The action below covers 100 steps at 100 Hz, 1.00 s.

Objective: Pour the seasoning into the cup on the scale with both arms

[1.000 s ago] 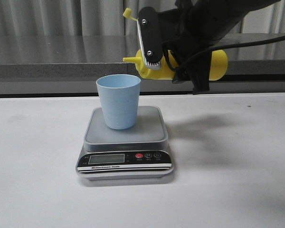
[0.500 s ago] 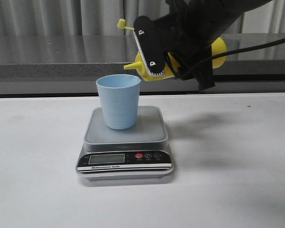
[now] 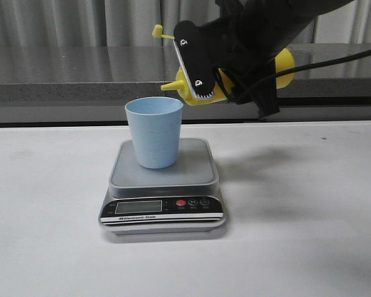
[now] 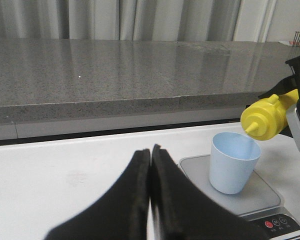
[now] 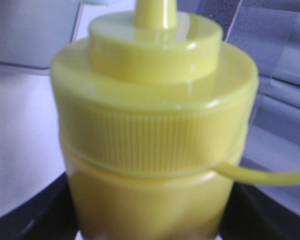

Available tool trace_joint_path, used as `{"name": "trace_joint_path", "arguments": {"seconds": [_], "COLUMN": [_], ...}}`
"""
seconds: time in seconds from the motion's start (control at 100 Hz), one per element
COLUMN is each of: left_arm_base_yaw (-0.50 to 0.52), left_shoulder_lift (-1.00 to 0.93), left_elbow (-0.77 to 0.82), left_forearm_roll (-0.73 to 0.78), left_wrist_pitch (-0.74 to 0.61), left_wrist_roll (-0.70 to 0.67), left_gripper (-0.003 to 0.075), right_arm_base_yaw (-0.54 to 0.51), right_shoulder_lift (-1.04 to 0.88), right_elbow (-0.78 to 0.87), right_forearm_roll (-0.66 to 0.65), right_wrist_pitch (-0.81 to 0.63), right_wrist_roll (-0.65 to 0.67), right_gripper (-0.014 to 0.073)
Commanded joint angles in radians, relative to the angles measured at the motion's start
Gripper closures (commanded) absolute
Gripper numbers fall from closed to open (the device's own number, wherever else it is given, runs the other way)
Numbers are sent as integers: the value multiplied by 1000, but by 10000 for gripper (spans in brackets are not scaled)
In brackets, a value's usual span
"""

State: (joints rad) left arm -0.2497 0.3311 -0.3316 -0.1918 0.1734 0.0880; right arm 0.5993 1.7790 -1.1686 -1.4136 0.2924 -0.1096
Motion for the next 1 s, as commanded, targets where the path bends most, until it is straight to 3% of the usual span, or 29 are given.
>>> {"name": "trace_joint_path", "arguments": {"seconds": [0.0,0.39,0.65,0.99], "left_arm_base_yaw": [6,6,6,6], "left_shoulder_lift": [8,8,8,8], "left_elbow": [-26,-26,-26,-26], "left_forearm_roll": [-4,-4,-4,-4], "left_wrist_pitch": [-79,-79,-79,-79], "left_wrist_roll": [1,1,1,1], "left_gripper": [740,740,740,740], "right_arm_base_yaw": [2,2,-30,-141], "right_shoulder_lift": [-49,-55,-108,-186], "right_elbow": [-34,-34,-32,14], "right_forearm_roll": [-33,2,349,783], "right_wrist_pitch": [4,-5,-58,-386], "right_wrist_roll": [19,134,134,133], "right_gripper": [282,282,282,282]}}
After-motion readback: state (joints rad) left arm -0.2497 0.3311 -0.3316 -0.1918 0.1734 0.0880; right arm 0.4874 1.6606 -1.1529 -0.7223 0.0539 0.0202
